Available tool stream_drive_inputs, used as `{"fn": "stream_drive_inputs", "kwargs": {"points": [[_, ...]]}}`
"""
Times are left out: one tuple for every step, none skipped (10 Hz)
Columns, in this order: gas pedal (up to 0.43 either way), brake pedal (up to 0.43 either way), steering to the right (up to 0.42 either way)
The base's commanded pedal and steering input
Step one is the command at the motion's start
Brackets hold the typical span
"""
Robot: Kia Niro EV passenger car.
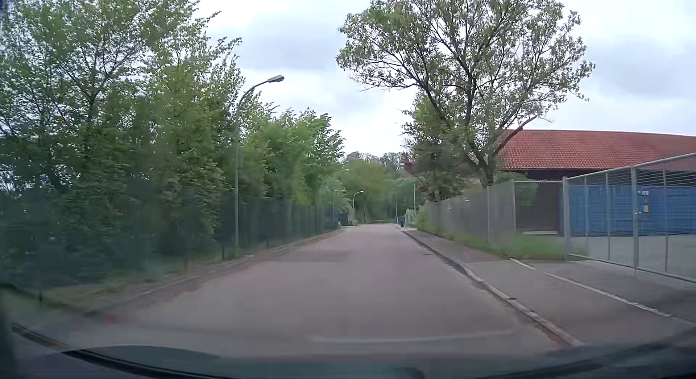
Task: Follow the waypoints while adhering to traffic rules and regulations
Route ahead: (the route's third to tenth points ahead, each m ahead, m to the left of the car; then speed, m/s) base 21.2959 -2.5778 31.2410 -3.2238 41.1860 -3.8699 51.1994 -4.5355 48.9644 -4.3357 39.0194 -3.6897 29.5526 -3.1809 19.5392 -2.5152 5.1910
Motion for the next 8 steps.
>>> {"fn": "stream_drive_inputs", "kwargs": {"points": [[0.197,0.0,-0.007],[0.197,0.0,-0.006],[0.197,0.0,-0.006],[0.197,0.0,-0.005],[0.197,0.0,-0.005],[0.197,0.0,-0.004],[0.197,0.0,-0.003],[0.197,0.0,-0.001]]}}
